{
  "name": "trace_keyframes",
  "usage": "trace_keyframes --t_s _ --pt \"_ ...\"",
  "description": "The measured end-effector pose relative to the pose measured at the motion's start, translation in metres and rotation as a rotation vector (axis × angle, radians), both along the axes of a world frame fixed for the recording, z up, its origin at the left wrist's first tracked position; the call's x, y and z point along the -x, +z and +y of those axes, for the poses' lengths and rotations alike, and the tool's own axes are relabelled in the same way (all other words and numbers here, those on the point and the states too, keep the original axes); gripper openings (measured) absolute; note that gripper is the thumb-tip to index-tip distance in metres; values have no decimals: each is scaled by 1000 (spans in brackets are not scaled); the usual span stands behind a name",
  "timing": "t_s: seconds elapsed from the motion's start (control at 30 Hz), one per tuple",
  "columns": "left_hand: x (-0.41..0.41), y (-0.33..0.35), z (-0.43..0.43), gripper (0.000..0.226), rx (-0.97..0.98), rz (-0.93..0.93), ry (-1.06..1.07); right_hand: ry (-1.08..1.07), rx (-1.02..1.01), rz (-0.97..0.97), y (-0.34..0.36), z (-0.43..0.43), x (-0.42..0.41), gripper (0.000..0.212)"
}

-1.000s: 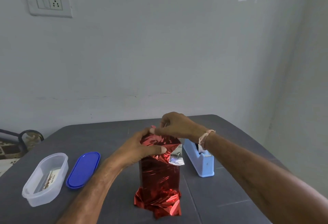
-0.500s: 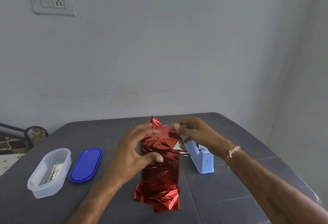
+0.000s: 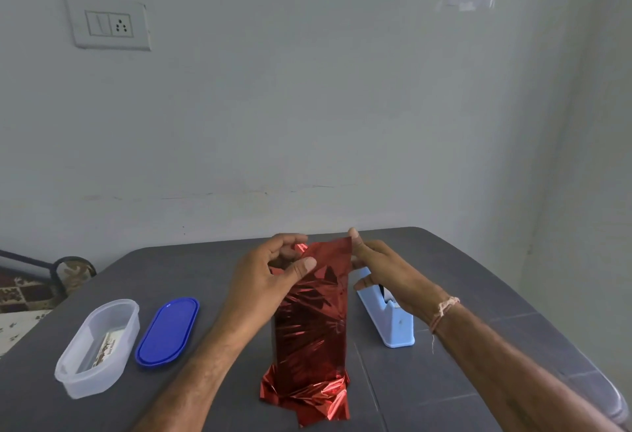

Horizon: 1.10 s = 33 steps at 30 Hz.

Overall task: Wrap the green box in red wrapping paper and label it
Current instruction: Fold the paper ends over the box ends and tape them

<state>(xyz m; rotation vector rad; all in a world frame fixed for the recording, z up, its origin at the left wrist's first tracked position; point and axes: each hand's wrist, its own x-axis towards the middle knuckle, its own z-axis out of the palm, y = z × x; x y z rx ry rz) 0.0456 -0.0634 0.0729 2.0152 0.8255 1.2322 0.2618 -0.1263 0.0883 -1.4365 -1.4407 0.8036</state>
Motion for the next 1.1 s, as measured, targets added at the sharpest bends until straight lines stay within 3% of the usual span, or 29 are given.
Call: trace_keyframes --t_s 0.07,0.2,0.3,0.37,0.47,0.63,0.7,1.1 --pt "-3 4 2 27 27 3 -13 -34 18 31 0 -2 1 52" --pt "-7 13 0 3 80 -73 -34 -23 32 19 -8 4 -3 78" --pt "-8 14 2 3 143 -118 -23 0 -18 25 -10 -3 1 60" --pt "-9 11 5 6 152 -123 -13 -14 -121 25 -16 -6 4 42" --pt "-11 10 5 8 152 -133 -14 -97 -297 28 -30 -7 12 36" --pt "-14 9 4 7 166 -157 -8 -506 -664 -198 -56 -8 36 30" --pt "-14 8 3 7 171 -167 -2 -548 -730 -250 -62 -12 46 25" --pt "-9 14 -4 4 239 -241 -95 -418 -650 -140 -55 -8 53 21"
